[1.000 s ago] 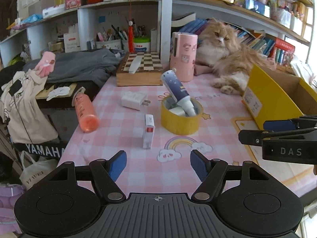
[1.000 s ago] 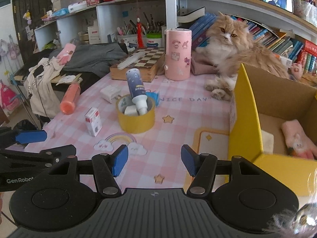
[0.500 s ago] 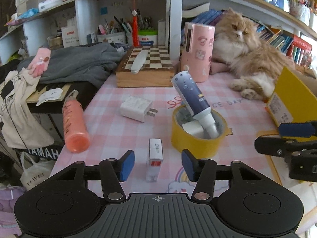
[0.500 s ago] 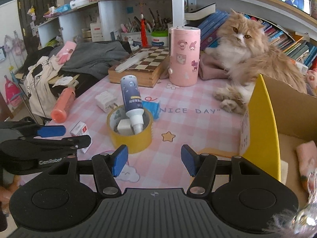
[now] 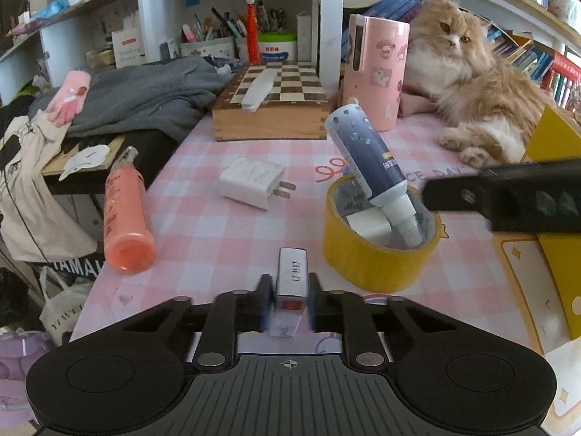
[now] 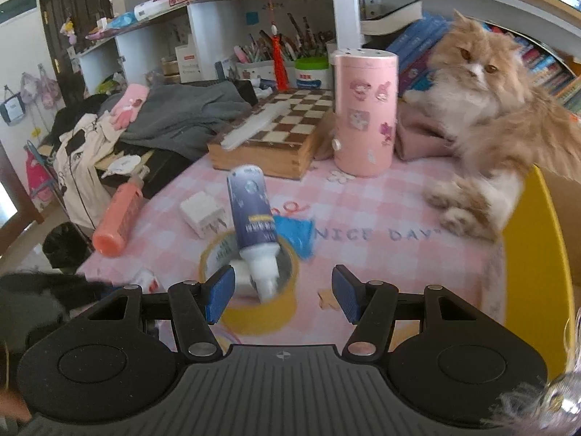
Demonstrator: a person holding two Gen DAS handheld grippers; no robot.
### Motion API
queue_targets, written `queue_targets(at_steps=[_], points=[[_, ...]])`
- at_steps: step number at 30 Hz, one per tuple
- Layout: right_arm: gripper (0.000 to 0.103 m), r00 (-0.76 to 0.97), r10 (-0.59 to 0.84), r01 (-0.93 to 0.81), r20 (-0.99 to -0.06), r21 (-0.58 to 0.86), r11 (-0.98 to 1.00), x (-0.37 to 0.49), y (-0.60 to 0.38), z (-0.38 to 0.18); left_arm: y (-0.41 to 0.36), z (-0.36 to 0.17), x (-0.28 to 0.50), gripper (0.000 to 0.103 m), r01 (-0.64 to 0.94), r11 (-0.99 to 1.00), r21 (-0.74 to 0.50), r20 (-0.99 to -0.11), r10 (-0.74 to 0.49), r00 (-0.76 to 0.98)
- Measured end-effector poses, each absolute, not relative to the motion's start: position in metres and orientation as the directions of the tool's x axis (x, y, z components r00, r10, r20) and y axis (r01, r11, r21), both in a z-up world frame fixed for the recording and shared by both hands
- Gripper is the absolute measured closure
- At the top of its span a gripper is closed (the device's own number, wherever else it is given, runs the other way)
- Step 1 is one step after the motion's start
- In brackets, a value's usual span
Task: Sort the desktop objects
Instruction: 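Close the left tool on the carton while the right tool grasps the blue bottle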
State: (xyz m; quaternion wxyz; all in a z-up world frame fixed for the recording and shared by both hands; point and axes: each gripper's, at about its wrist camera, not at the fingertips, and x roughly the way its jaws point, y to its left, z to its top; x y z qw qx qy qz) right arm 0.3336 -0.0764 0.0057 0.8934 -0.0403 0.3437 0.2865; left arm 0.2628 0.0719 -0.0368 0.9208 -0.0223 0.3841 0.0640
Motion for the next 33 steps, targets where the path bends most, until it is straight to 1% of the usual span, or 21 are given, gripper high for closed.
queue_targets(at_steps=[3, 9, 16, 18, 19, 20, 21, 22, 26, 33], points=[[0.046, 0.595, 0.496, -0.565, -0.632, 0.11, 0.817, 0.345, -0.064, 0.006, 0.073, -0.033, 0.261, 0.09, -0.143, 0.99, -0.007, -0.705, 0.097, 0.702], [0.046, 0.571, 0.49, -0.619, -0.659, 0.046, 0.784, 0.368, -0.037, 0.002, 0.076, -0.018, 0.251, 0.09, -0.162, 0.985, -0.051, -0.684, 0.084, 0.725], [0.048, 0.544, 0.491, -0.661, -0.68, 0.014, 0.75, 0.385, -0.02, -0.005, 0.081, -0.004, 0.235, 0.09, -0.19, 0.976, -0.104, -0.661, 0.075, 0.746], [0.05, 0.534, 0.491, -0.669, -0.688, 0.011, 0.743, 0.388, -0.018, -0.007, 0.081, -0.002, 0.232, 0.09, -0.194, 0.975, -0.11, -0.658, 0.075, 0.749], [0.054, 0.531, 0.489, -0.672, -0.692, 0.007, 0.74, 0.389, -0.016, -0.008, 0.082, -0.001, 0.231, 0.09, -0.195, 0.974, -0.112, -0.658, 0.074, 0.75], [0.062, 0.531, 0.488, -0.675, -0.693, 0.002, 0.737, 0.389, -0.015, -0.008, 0.082, -0.001, 0.23, 0.09, -0.195, 0.974, -0.112, -0.658, 0.074, 0.749], [0.065, 0.526, 0.49, -0.682, -0.695, 0.0, 0.731, 0.389, -0.015, -0.009, 0.082, 0.0, 0.229, 0.09, -0.195, 0.975, -0.111, -0.658, 0.074, 0.749], [0.073, 0.516, 0.504, -0.692, -0.693, 0.009, 0.722, 0.389, -0.015, -0.008, 0.082, 0.001, 0.228, 0.09, -0.194, 0.975, -0.111, -0.658, 0.074, 0.749], [0.073, 0.527, 0.515, -0.691, -0.676, 0.01, 0.722, 0.382, -0.017, -0.004, 0.083, 0.004, 0.223, 0.09, -0.193, 0.974, -0.118, -0.65, 0.071, 0.756], [0.073, 0.567, 0.571, -0.67, -0.593, 0.07, 0.739, 0.363, -0.041, 0.019, 0.081, 0.014, 0.213, 0.09, -0.185, 0.974, -0.128, -0.626, 0.065, 0.777]])
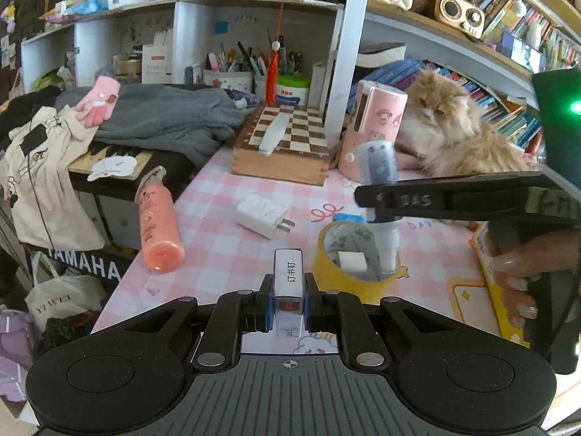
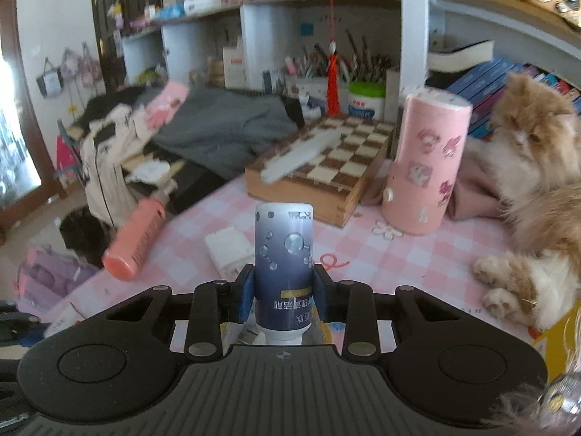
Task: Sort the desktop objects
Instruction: 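Close the left tool on the carton while the right tool grasps the blue bottle, then carry the carton and blue bottle with both tools over the yellow box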
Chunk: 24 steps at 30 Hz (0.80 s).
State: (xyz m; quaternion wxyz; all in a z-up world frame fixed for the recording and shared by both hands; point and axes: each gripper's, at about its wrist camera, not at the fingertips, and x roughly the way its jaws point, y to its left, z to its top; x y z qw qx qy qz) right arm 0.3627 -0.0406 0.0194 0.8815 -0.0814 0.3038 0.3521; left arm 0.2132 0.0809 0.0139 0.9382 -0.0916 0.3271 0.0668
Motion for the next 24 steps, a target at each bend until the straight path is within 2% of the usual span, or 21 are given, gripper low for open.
queue_targets(at_steps=[8, 24], points=[[0.073, 0.622, 0.566, -0.619, -0.541, 0.103, 0.779, 0.342, -0.073, 0.043, 0.073, 0.024, 0.202, 0.09, -0.152, 0.978, -0.141, -0.586, 0.041, 0.809], [0.073, 0.646, 0.5, -0.552, -0.576, 0.1, 0.828, 0.286, -0.111, 0.049, 0.063, 0.038, 0.18, 0.09, -0.059, 0.983, -0.173, -0.543, -0.046, 0.838]])
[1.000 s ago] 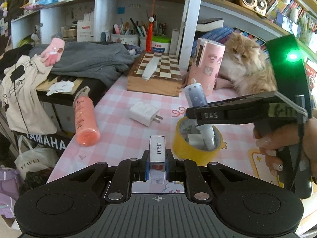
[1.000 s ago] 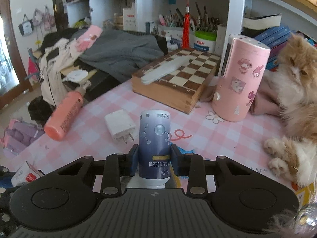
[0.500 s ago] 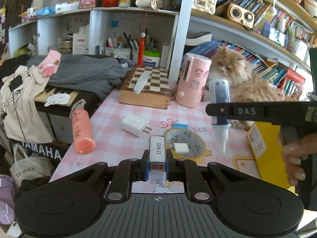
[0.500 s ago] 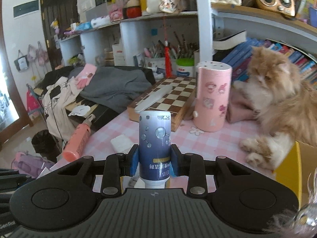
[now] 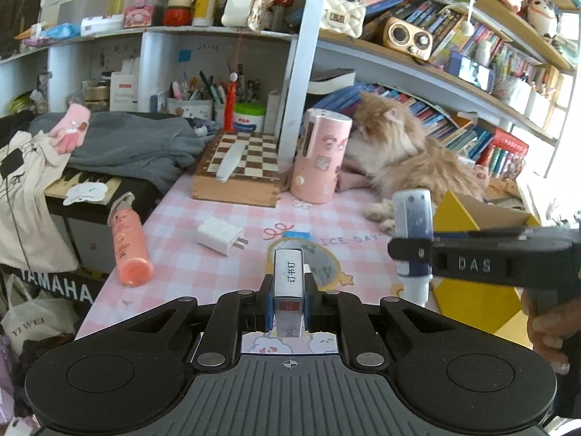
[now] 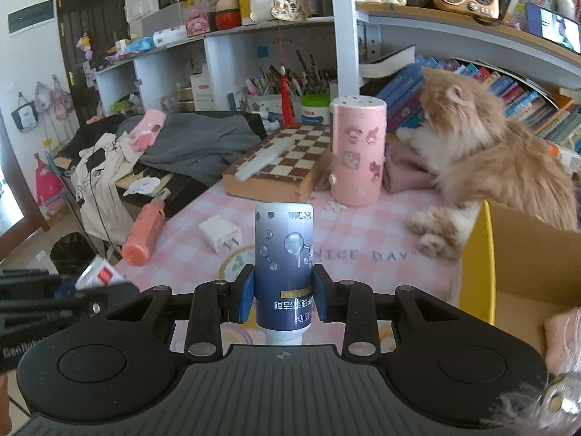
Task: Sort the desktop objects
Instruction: 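Carry the carton and blue bottle with both tools over the yellow box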
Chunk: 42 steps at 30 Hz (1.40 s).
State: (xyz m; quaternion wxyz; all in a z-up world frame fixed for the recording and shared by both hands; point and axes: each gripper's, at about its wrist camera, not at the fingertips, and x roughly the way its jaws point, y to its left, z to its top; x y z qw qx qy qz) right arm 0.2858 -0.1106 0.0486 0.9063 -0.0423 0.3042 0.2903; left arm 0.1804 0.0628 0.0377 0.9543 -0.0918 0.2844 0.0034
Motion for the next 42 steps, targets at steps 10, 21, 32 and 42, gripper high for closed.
queue_targets(at_steps=[10, 21, 32, 42], points=[[0.073, 0.657, 0.459, -0.494, -0.598, 0.119, 0.861, 0.246, -0.121, 0.048, 0.063, 0.046, 0.16, 0.09, 0.009, 0.984, -0.178, -0.523, -0.103, 0.846], [0.073, 0.68, 0.431, -0.47, -0.593, 0.098, 0.877, 0.197, -0.118, 0.047, 0.061, 0.047, 0.122, 0.09, 0.066, 0.983, -0.171, -0.523, -0.147, 0.84], [0.073, 0.686, 0.407, -0.44, -0.603, 0.101, 0.892, 0.141, -0.118, 0.042, 0.059, 0.045, 0.075, 0.09, 0.122, 0.98, -0.158, -0.531, -0.188, 0.826], [0.073, 0.688, 0.364, -0.389, -0.628, 0.105, 0.915, 0.085, -0.125, 0.033, 0.056, 0.039, 0.038, 0.09, 0.166, 0.966, -0.2, -0.541, -0.25, 0.803]])
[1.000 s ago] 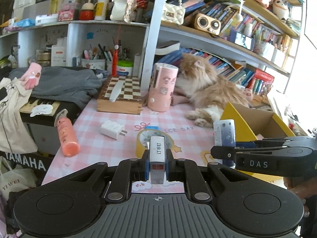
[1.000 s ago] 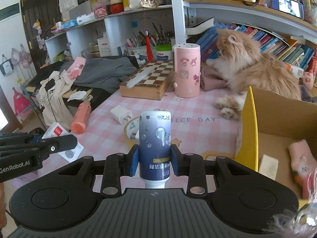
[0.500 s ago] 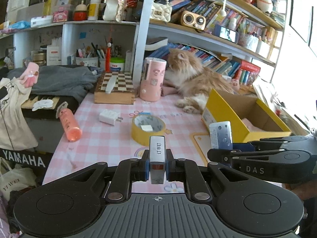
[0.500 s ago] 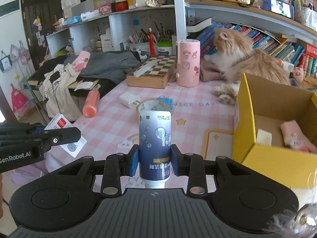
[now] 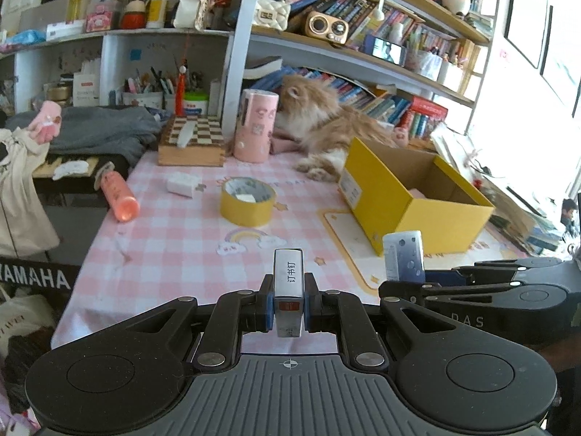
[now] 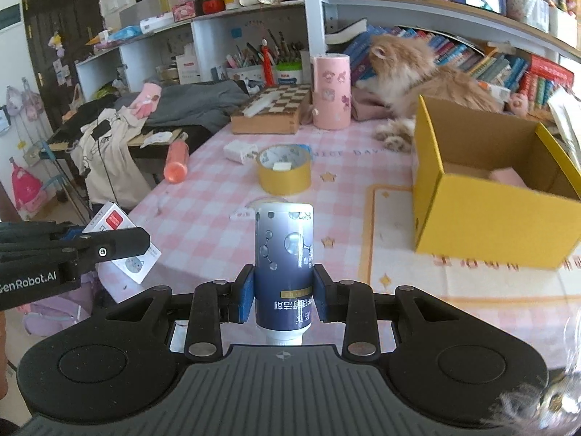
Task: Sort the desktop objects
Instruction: 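Carry the carton and blue bottle with both tools over the yellow box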
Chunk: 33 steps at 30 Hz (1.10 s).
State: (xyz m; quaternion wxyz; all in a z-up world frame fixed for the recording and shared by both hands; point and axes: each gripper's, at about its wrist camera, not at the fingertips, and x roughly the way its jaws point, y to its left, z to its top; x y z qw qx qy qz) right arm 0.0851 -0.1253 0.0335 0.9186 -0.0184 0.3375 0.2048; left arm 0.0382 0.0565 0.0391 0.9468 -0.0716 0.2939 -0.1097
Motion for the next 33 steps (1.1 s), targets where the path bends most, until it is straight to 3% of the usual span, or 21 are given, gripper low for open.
queue_targets(at_steps=[18, 33], points=[[0.073, 0.748, 0.172, -0.143, -0.642, 0.097, 0.985, 0.032, -0.182, 0.033, -0.009, 0.037, 0.038, 0.09, 0.45, 0.872, -0.193, -0.527, -0.479, 0.702], [0.073, 0.745, 0.074, -0.004, -0.663, 0.107, 0.994, 0.011, -0.212, 0.03, -0.036, 0.036, 0.038, 0.09, 0.543, 0.819, -0.188, -0.532, -0.549, 0.645]])
